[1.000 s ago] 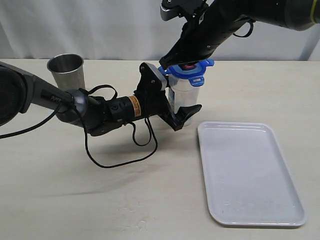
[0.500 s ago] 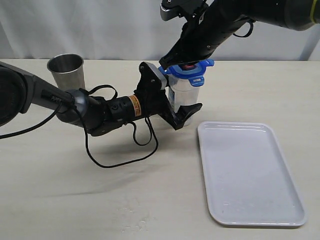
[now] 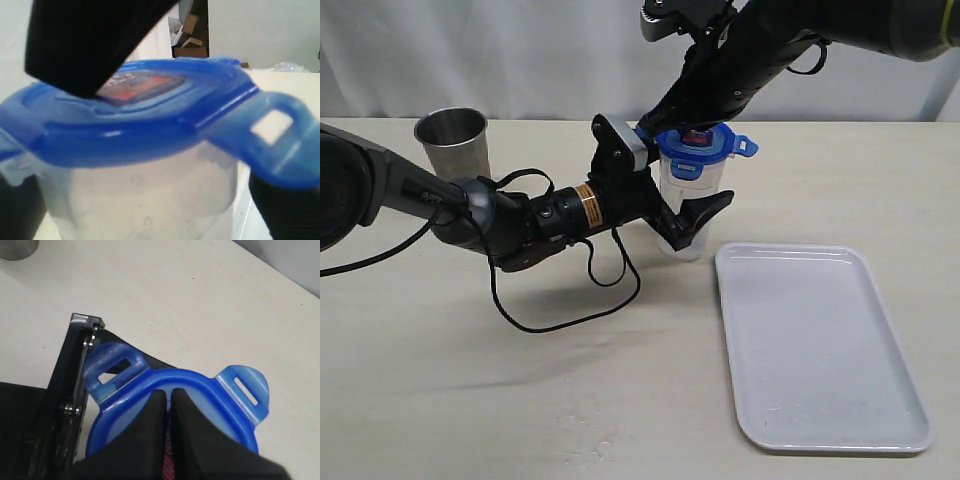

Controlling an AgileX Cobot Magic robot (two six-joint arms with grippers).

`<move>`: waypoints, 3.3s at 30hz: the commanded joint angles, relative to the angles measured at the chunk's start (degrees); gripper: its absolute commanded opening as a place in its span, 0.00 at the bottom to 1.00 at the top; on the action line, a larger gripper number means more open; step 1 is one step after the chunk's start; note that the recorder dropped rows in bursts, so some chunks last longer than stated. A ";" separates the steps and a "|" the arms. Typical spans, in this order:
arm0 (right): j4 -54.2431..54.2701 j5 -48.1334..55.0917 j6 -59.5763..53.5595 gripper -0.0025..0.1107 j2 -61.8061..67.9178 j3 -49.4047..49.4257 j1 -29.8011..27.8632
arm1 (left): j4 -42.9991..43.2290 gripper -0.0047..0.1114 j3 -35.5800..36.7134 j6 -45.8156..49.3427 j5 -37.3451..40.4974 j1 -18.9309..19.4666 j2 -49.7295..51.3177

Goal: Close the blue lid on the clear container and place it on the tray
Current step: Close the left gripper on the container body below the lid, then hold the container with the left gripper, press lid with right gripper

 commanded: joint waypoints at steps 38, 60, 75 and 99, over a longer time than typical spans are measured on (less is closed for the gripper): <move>4.33 2.76 -0.56 0.06 -7.65 0.63 0.01 | 16.26 0.04 -0.35 -15.00 14.50 6.00 -1.83; 22.44 18.42 -12.05 0.43 -9.20 0.63 0.33 | 46.06 0.04 10.46 -15.64 -8.51 21.41 -6.78; 19.15 10.06 -7.74 0.43 -0.51 -6.80 3.87 | 44.91 0.04 11.48 -19.54 -3.17 21.31 -6.78; 15.09 27.65 -8.09 0.43 13.68 -22.17 3.61 | 45.49 0.04 11.48 -19.05 -2.77 21.31 -6.78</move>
